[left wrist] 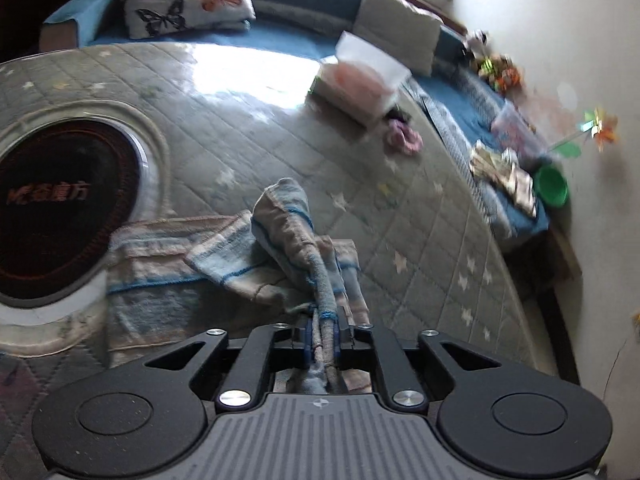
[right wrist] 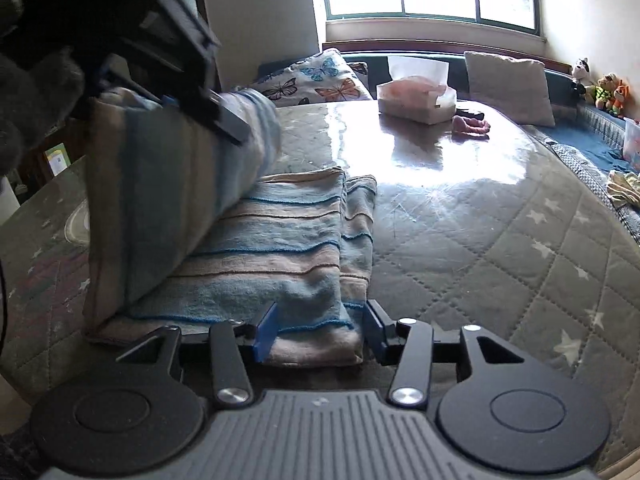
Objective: Fold clothes
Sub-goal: 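Fold the lifted edge over the shirt with the left tool and release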
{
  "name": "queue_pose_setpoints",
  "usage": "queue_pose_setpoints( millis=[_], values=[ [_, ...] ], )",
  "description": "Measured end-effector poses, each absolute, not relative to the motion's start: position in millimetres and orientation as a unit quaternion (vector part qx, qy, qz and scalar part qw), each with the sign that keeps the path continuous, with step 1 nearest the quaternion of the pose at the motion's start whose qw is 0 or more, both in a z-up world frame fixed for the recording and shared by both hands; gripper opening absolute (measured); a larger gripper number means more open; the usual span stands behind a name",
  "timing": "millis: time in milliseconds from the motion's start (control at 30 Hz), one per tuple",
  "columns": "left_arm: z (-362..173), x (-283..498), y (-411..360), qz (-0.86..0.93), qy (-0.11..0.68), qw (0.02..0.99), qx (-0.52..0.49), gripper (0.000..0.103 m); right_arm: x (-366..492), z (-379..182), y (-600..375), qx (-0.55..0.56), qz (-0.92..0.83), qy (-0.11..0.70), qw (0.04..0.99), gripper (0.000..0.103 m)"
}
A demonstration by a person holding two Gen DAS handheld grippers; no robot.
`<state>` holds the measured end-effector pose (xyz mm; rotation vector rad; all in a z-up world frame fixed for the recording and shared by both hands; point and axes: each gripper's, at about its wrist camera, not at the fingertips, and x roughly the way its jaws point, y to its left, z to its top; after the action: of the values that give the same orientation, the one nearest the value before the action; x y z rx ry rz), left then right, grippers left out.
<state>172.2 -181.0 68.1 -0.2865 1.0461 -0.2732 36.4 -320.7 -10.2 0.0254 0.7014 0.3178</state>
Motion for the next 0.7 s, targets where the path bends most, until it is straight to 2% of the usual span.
queue_pose_setpoints(
  millis=[200,333,433,700],
  values=[
    [57.9,173.7,-194.3,-0.153,0.506,0.838,-0.135,0.028,33.8,-9.8,-323.5,0.019,0.161,0.34,0.926,0.048],
    [58.0,171.2,-192.3,-0.18,0.499,0.834,-0.154,0.03,32.7,-9.1,-325.8,0.017,0.158,0.341,0.926,0.049],
    [62.5,166.9,-190.6,-0.202,0.488,0.836,-0.152,0.039,31.8,-8.5,-327.3,0.015,0.153,0.343,0.927,0.05],
    [63.3,149.3,-153.3,-0.202,0.471,0.848,-0.137,0.042,17.1,1.9,-344.5,0.011,0.137,0.354,0.925,0.051]
  ],
)
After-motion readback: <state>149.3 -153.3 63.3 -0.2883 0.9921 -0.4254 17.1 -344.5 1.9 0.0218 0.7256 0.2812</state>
